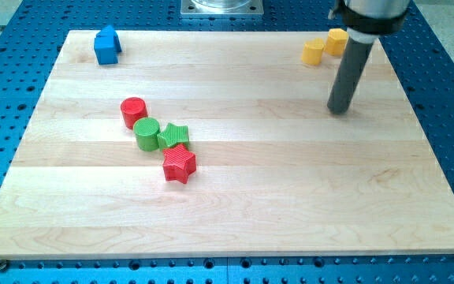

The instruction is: Place your arm at the top right of the red star

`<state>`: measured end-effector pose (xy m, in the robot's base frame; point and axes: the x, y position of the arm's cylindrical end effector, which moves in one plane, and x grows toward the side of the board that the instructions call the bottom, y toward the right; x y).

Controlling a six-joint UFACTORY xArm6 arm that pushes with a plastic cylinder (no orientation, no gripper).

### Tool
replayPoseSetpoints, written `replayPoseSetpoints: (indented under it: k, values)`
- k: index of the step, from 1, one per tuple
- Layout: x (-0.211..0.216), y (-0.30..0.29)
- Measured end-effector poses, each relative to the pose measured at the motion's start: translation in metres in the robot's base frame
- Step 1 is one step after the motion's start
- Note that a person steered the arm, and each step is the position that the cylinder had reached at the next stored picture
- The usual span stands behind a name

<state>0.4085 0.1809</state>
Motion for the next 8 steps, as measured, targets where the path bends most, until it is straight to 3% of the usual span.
replayPoseSetpoints:
  k: [2, 8]
  values:
    - [0.034, 0.008]
    - [0.042, -0.002]
